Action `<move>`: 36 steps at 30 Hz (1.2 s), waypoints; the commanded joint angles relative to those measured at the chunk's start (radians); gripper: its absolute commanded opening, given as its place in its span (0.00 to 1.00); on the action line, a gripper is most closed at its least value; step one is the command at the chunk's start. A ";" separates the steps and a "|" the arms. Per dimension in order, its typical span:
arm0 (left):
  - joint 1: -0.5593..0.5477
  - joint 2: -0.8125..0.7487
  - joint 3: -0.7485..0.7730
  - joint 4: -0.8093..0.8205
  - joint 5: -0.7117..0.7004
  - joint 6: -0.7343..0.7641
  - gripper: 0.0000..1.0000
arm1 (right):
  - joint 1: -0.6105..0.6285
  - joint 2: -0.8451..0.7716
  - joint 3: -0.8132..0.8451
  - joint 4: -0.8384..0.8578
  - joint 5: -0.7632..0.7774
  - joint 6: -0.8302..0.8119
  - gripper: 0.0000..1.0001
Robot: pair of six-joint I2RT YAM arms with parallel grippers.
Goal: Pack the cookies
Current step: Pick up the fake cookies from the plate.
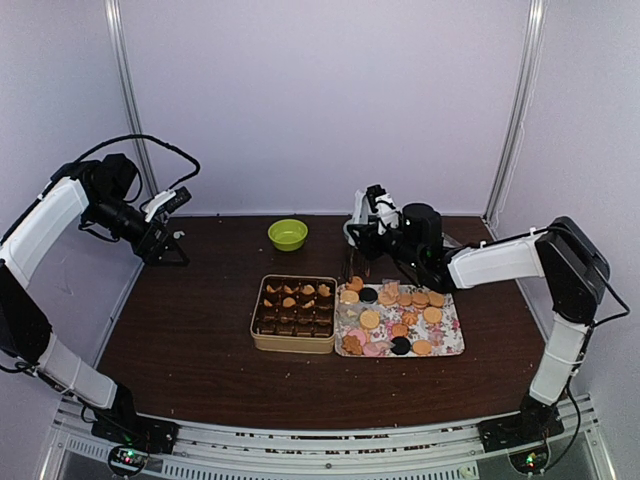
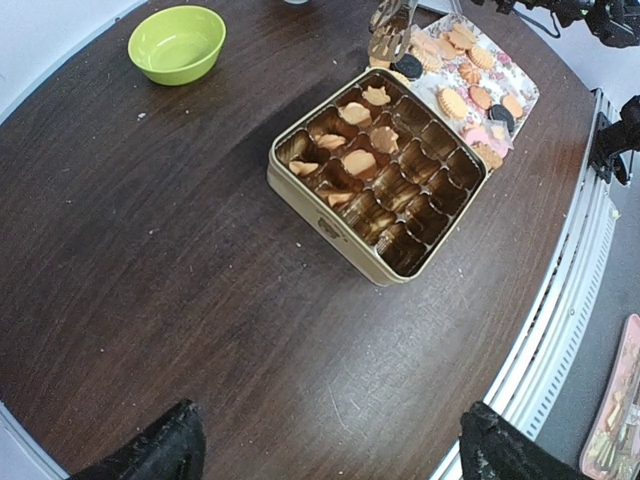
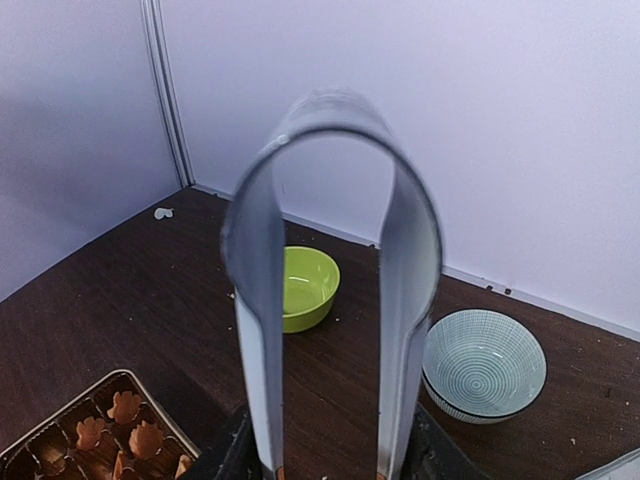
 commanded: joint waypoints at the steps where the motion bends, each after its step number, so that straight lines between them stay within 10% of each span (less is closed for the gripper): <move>1: 0.003 0.005 0.029 -0.009 -0.005 -0.001 0.91 | -0.016 0.027 0.031 0.049 -0.042 -0.010 0.46; 19: 0.002 0.002 0.051 -0.023 -0.013 -0.002 0.91 | -0.029 0.026 0.024 0.010 -0.113 -0.020 0.28; 26: 0.002 0.001 0.051 -0.023 -0.009 -0.002 0.91 | -0.029 -0.018 0.013 -0.001 -0.093 -0.038 0.00; 36: 0.003 0.002 0.031 -0.014 -0.015 0.000 0.91 | -0.008 -0.193 -0.054 -0.025 -0.077 -0.039 0.00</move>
